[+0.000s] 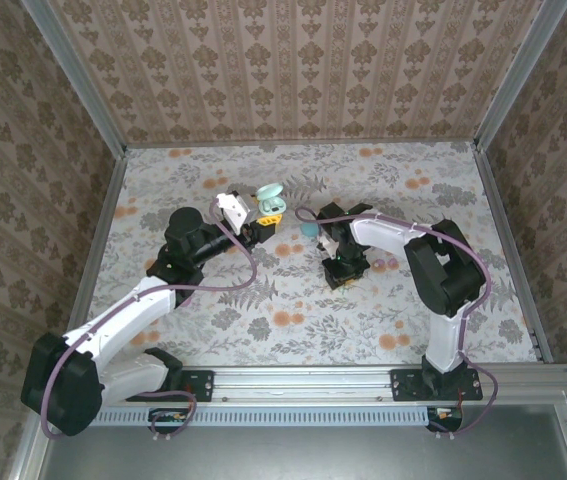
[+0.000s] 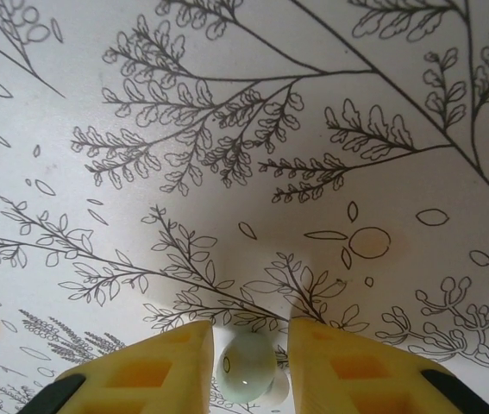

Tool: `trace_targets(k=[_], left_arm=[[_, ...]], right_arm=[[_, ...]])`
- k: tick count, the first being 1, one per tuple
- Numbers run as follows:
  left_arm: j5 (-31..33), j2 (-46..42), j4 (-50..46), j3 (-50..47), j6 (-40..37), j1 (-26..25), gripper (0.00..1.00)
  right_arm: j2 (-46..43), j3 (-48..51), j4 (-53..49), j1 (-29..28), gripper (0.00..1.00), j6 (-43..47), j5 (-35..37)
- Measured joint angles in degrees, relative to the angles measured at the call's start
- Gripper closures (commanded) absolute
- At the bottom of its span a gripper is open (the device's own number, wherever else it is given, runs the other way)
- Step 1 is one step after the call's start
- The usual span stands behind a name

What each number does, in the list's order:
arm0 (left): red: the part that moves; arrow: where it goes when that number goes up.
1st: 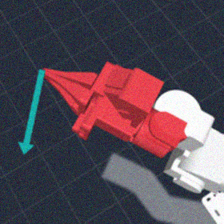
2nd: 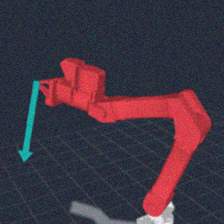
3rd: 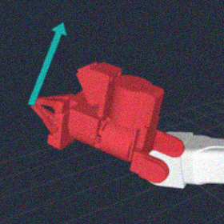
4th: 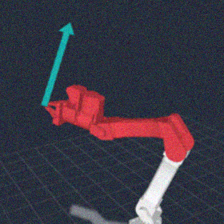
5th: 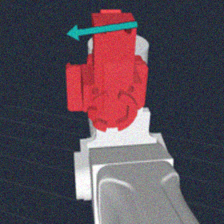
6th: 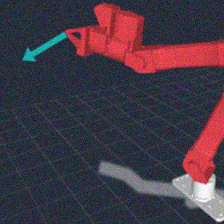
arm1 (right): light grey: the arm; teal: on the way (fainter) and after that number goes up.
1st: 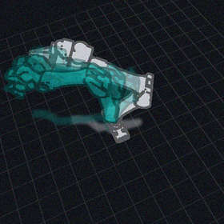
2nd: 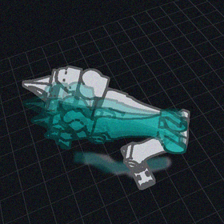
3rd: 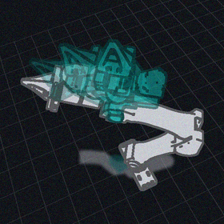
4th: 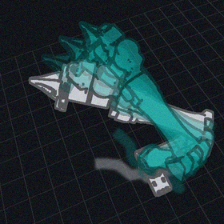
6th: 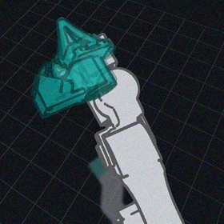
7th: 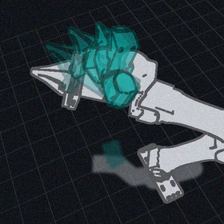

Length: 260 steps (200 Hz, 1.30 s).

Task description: Insert the wireless bluetooth earbuds into the charging case

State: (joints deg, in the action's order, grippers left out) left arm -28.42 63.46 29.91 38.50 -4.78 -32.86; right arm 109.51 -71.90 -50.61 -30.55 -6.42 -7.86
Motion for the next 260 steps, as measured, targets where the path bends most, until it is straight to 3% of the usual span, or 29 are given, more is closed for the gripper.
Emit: trace_targets(k=[260], left_arm=[[-0.07, 1.09, 0.02, 0.02, 0.00, 0.00, 0.79]], right_arm=[[0.26, -0.07, -1.05, -0.11, 0.67, -3.37, 0.37]])
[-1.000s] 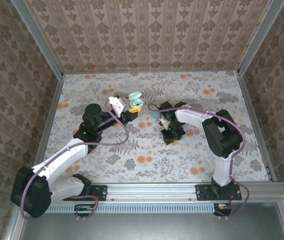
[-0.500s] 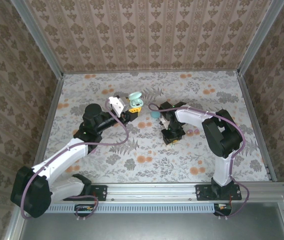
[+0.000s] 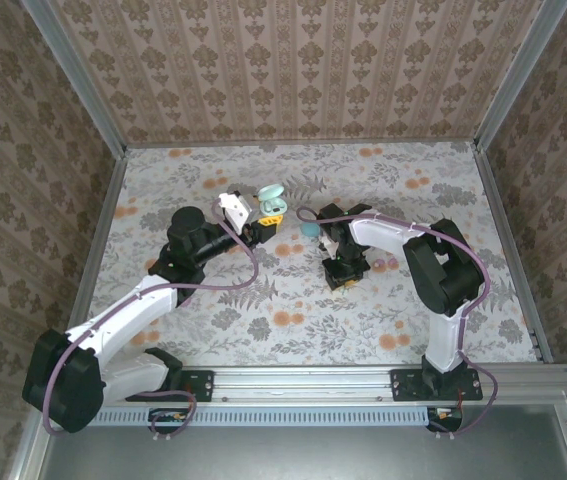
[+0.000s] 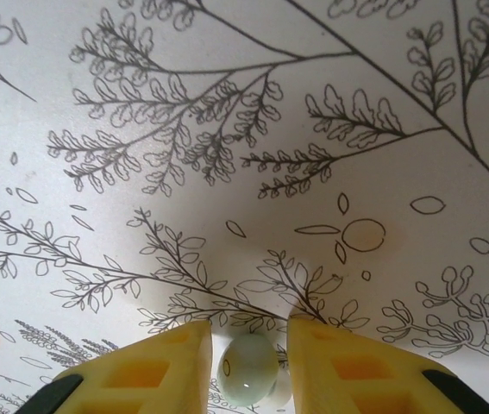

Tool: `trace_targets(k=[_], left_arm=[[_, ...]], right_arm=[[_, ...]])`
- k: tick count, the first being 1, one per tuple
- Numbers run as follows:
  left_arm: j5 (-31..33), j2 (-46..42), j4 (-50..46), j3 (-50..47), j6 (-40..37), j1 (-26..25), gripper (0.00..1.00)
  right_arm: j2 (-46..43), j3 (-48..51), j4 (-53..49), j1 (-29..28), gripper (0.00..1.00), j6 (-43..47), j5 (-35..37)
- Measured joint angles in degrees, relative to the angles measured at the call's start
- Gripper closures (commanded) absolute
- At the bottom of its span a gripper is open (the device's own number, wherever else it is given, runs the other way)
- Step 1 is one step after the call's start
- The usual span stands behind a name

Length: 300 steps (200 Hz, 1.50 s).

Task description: Insert the wireless bluetooth earbuds into the charging case

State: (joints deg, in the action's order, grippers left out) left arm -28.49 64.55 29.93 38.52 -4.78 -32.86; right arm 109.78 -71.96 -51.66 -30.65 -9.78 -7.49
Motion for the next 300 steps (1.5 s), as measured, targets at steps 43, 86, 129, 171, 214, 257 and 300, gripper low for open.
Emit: trace_targets(k=[43, 86, 129, 171, 214, 257, 300], left_arm=[[0.02, 0.00, 0.02, 0.00, 0.00, 0.00, 0.79], [0.02, 0.00, 0.00, 0.00, 0.00, 0.00, 0.79], [0.02, 0.00, 0.00, 0.00, 0.00, 0.00, 0.79], [0.02, 0.00, 0.00, 0.00, 0.00, 0.00, 0.79], [0.02, 0.00, 0.02, 0.00, 0.00, 0.00, 0.79], [0.04, 0.00, 0.00, 0.00, 0.00, 0.00, 0.79], [0.02, 0.00, 0.00, 0.00, 0.00, 0.00, 0.79]], right_arm=[[-0.72, -0.02, -1.16, 0.00, 0.67, -0.55, 0.70], [-0.72, -0.02, -1.22, 0.00, 0.67, -0.74, 0.70], [-0.70, -0.02, -1.22, 0.00, 0.69, -0.72, 0.68], [-0.20, -0.02, -1.16, 0.00, 0.71, -0.70, 0.70], [0.35, -0.02, -1.07, 0.00, 0.76, -0.72, 0.90], [0.09, -0.04, -1.09, 0.00, 0.81, -0.92, 1.20], [-6.08, 0.20, 0.46, 1.97, 0.82, -2.45, -2.54]])
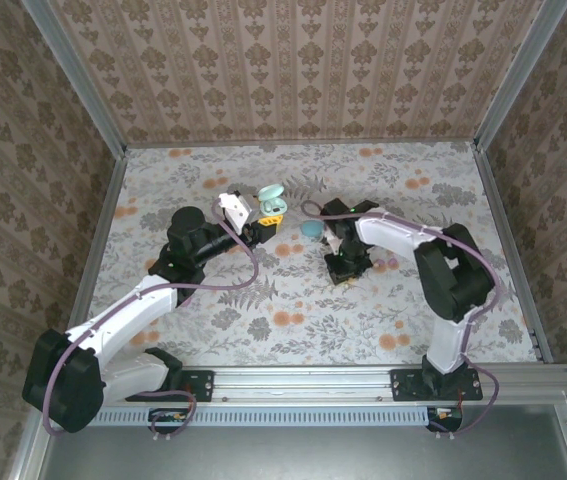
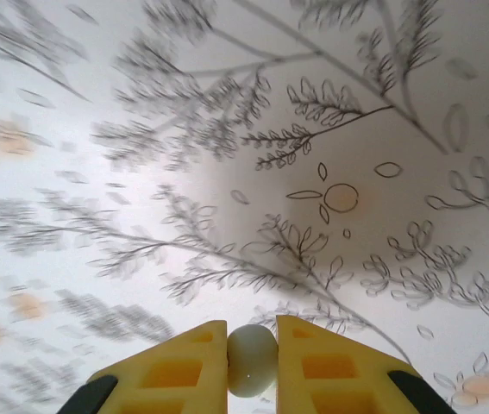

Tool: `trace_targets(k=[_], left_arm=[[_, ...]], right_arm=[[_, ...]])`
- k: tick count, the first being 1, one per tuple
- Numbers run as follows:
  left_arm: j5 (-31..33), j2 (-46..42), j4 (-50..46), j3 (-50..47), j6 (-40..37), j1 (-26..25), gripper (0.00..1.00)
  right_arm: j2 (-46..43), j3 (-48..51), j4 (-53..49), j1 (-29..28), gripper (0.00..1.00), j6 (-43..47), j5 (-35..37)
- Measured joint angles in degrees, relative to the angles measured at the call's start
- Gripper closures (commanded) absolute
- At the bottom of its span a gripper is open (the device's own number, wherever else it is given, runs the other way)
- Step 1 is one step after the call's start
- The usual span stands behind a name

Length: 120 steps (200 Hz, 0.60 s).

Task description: Insert the wireless bluetooth earbuds into the charging case

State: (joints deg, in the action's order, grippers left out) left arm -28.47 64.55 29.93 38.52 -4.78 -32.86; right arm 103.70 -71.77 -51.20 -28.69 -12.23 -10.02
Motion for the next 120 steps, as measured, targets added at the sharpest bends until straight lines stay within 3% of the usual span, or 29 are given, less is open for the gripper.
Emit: trace_targets(k=[63, 120], left_arm=[[-0.42, 2.93, 0.26, 0.00, 0.02, 0.66, 0.79], [-4.15, 7.54, 3.54, 0.04, 0.90, 0.70, 0.80]], right_arm=[[-20.15, 0.24, 9.18, 11.41, 0.82, -7.15, -26.40], [-25.55, -1.57, 18.80, 12.68, 0.81, -15.67, -42.58]])
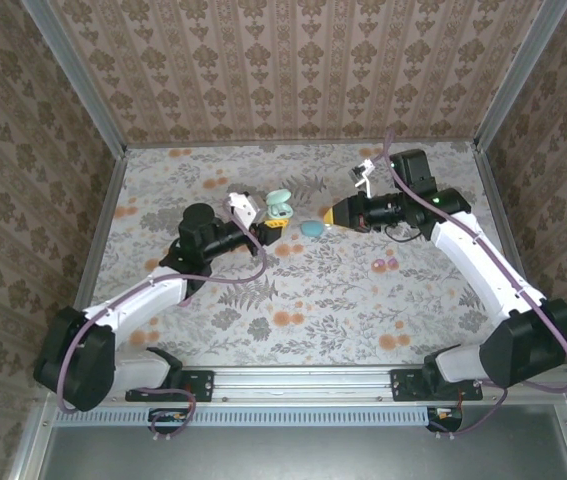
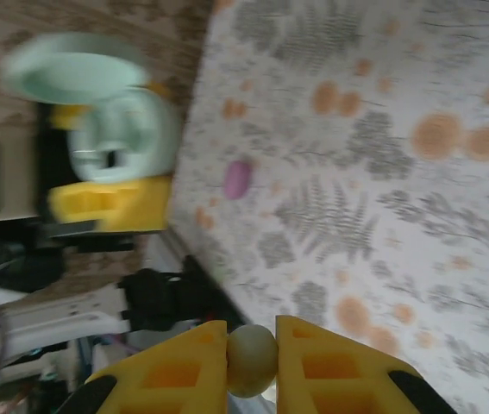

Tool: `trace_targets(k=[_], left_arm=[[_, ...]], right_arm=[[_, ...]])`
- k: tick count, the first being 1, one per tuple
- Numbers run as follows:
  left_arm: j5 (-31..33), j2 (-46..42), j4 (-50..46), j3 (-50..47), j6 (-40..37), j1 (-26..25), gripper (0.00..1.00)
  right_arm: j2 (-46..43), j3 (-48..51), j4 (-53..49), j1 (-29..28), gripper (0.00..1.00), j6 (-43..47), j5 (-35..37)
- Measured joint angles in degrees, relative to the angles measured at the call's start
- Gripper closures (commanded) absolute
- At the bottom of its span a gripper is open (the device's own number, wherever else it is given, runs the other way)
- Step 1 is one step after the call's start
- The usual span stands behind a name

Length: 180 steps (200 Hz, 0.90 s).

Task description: Insert the wireless bluetooth earbuds into the charging case

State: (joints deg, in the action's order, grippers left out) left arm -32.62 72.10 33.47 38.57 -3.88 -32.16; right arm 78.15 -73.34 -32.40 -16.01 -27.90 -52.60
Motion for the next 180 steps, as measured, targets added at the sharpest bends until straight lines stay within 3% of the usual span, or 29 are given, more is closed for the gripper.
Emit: trace_targets(k=[89, 180], left_arm=[[-9.55, 5.05, 4.92, 3.54, 3.41, 0.00, 0.80], [-15.85, 6.10, 6.71, 5.84, 6.99, 0.00, 0.80]], right_arm=[[2.54, -5.11, 8.61, -3.43, 0.81, -4.76, -2.89], [5.66, -5.20, 10.10, -4.11, 0.81, -5.38, -2.95]])
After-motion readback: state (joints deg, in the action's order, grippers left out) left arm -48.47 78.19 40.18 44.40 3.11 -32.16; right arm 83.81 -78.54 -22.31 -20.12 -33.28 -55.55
